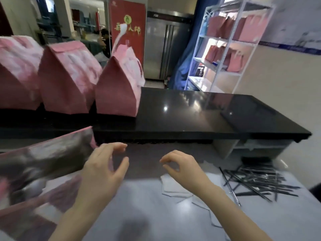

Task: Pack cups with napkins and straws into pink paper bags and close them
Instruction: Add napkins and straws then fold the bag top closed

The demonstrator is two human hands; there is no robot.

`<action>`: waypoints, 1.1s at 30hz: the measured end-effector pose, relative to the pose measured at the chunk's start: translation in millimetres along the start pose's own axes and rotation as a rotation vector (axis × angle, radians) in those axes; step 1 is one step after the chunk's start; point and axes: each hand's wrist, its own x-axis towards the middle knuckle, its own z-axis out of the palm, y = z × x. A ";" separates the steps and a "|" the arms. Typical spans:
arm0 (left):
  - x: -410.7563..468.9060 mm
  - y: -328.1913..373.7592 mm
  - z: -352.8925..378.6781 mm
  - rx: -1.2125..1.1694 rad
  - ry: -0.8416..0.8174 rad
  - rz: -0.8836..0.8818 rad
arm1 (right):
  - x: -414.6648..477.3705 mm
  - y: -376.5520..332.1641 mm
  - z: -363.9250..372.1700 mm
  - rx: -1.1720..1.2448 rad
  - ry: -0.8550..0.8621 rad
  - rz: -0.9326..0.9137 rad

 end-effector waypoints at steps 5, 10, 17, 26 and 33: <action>-16.1 46.9 146.3 -0.061 -0.283 -0.002 | -65.2 132.4 -53.9 -0.076 -0.034 0.269; -35.6 79.5 275.9 -0.049 -0.512 -0.033 | -119.3 245.3 -89.1 -0.122 -0.059 0.534; -55.4 106.6 412.5 0.025 -0.780 -0.003 | -149.8 346.1 -87.8 -0.349 -0.100 0.671; -66.6 110.2 466.8 0.087 -0.868 0.057 | -150.5 383.4 -74.3 -0.353 -0.108 0.640; -57.1 110.6 452.5 0.062 -0.807 -0.010 | -151.5 378.0 -80.5 -0.322 -0.028 0.624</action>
